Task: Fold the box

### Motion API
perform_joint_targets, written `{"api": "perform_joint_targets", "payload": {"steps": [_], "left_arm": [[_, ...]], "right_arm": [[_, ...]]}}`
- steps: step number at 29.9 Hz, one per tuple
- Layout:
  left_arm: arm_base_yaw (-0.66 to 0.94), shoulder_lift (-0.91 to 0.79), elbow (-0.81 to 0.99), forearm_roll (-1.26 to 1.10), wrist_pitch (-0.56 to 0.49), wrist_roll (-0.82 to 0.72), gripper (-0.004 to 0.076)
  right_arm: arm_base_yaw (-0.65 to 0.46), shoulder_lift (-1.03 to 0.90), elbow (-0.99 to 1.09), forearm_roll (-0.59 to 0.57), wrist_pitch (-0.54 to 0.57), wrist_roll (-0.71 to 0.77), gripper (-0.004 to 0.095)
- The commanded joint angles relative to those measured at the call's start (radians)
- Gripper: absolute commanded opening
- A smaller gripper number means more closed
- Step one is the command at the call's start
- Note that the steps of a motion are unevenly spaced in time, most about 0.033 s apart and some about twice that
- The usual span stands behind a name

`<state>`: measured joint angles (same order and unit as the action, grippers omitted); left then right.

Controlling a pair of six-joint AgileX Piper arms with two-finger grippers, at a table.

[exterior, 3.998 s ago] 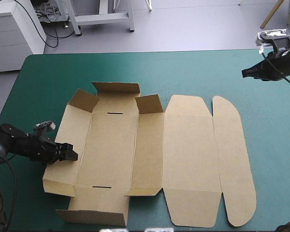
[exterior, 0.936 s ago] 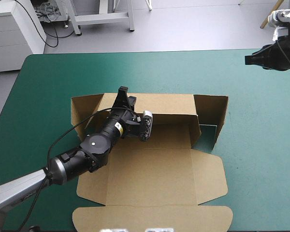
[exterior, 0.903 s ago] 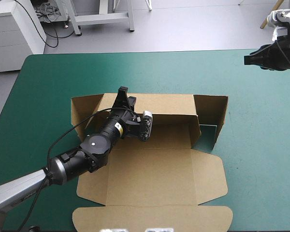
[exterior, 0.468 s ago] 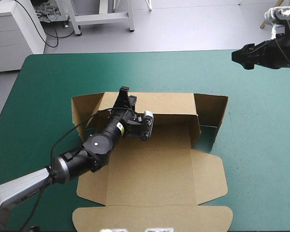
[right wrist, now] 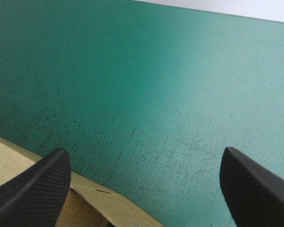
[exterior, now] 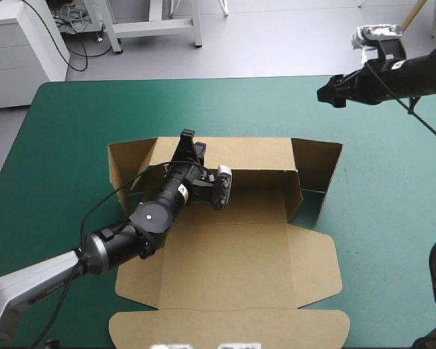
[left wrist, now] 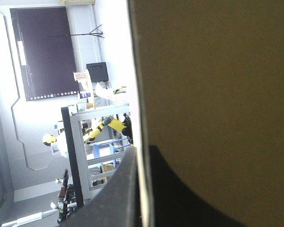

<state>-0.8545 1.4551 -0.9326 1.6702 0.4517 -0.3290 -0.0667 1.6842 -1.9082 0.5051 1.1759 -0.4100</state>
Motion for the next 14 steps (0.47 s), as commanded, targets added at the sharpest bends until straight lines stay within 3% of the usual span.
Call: {"api": "perform_joint_targets", "payload": {"steps": [1,14], "left_arm": [[-0.007,-0.014,-0.016,0.001,-0.027,-0.010,-0.0010],[-0.007,-0.014,-0.016,-0.002,-0.025,-0.010,-0.0010]], "right_arm": [[0.015,0.027,-0.031,0.024,-0.060,-0.010,0.0786],[0.020,0.196,-0.026,0.021,0.028,0.033,0.0778]]}}
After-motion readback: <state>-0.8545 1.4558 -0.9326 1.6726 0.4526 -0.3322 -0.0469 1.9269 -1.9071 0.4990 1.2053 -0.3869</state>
